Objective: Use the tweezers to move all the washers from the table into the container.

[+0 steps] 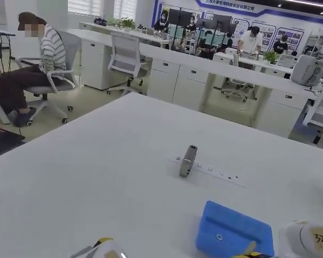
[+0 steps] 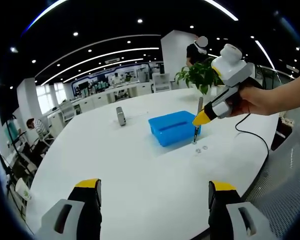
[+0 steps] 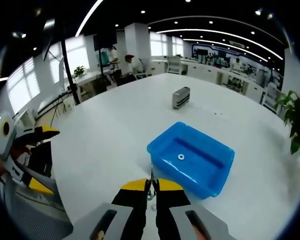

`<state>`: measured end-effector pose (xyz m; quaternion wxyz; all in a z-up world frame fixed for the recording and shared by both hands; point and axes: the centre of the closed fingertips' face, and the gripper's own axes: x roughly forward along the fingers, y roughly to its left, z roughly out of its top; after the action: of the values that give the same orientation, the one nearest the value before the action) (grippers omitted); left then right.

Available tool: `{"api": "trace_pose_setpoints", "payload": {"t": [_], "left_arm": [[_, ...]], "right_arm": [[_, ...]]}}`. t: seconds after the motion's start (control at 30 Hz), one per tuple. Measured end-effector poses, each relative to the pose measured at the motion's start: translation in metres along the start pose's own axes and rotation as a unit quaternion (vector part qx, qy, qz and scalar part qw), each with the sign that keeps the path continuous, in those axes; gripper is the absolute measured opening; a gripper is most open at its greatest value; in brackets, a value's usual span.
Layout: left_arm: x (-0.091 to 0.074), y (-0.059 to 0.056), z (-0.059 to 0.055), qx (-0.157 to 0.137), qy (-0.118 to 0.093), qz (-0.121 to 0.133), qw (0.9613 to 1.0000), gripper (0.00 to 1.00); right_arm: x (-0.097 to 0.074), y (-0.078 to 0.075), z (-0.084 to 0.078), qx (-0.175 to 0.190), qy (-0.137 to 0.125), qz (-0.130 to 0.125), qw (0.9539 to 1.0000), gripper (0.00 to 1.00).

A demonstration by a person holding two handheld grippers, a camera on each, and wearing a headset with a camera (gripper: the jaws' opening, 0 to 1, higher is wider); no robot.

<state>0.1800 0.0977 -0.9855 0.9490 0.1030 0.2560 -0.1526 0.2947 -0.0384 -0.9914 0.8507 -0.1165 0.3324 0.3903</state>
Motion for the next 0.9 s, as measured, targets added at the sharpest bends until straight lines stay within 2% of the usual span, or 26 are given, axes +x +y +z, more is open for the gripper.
{"api": "trace_pose_setpoints", "payload": {"t": [0.53, 0.9], "left_arm": [[0.001, -0.001, -0.002, 0.003, 0.005, -0.002, 1.0000, 0.90], [0.001, -0.001, -0.002, 0.005, 0.007, -0.002, 1.0000, 0.90]], "right_arm": [[-0.005, -0.008, 0.018, -0.008, -0.010, 0.001, 0.9999, 0.01], [-0.004, -0.015, 0.040, -0.013, -0.022, 0.000, 0.9997, 0.01]]}}
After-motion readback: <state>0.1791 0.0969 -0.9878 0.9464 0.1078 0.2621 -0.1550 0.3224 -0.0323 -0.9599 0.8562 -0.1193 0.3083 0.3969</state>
